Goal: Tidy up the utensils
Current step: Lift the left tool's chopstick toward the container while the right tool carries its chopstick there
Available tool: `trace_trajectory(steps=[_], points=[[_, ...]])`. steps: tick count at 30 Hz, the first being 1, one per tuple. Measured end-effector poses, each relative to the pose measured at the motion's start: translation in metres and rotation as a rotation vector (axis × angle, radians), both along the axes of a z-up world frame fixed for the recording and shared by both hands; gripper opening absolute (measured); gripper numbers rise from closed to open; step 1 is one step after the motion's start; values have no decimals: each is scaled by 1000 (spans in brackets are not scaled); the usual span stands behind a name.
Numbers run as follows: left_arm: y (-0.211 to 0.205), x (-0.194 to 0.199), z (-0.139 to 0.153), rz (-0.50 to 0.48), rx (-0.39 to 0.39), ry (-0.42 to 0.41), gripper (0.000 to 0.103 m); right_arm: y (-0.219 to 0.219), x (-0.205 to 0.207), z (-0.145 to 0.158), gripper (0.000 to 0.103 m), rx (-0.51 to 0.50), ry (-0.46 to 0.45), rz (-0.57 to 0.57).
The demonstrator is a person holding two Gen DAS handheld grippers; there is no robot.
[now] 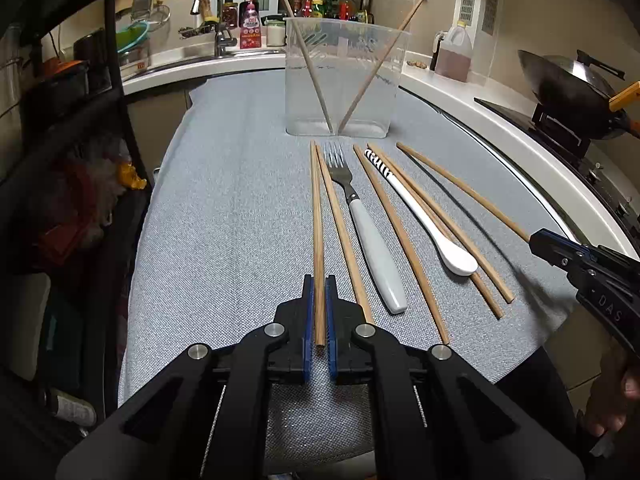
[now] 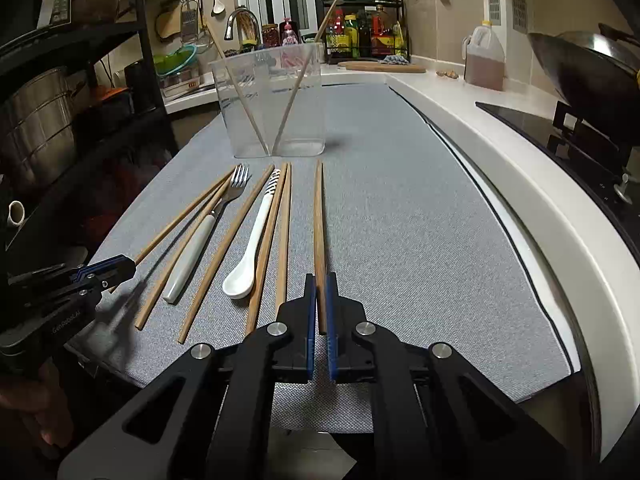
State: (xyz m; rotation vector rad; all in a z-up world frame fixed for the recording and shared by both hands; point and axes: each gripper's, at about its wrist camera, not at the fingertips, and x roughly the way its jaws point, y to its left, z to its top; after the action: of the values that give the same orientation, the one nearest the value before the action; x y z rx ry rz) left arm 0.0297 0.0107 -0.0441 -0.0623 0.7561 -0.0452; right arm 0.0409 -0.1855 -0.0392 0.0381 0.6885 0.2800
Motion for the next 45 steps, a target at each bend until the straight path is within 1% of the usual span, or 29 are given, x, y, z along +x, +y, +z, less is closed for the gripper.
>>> trace_trajectory(steps=[11, 19, 25, 31, 45], points=[[1, -16, 20, 1, 3, -100, 5, -4, -14, 25, 5, -4, -63, -4], [2, -24, 34, -3, -19, -134, 5, -7, -24, 47, 5, 11, -109, -1], [5, -27, 52, 0, -40, -163, 5, -10, -27, 68, 5, 28, -144, 4], [7, -29, 73, -13, -56, -211, 5, -15, -27, 89, 5, 48, -183, 1], [8, -28, 114, -17, -55, -271, 5, -21, -28, 123, 5, 88, -250, 3]])
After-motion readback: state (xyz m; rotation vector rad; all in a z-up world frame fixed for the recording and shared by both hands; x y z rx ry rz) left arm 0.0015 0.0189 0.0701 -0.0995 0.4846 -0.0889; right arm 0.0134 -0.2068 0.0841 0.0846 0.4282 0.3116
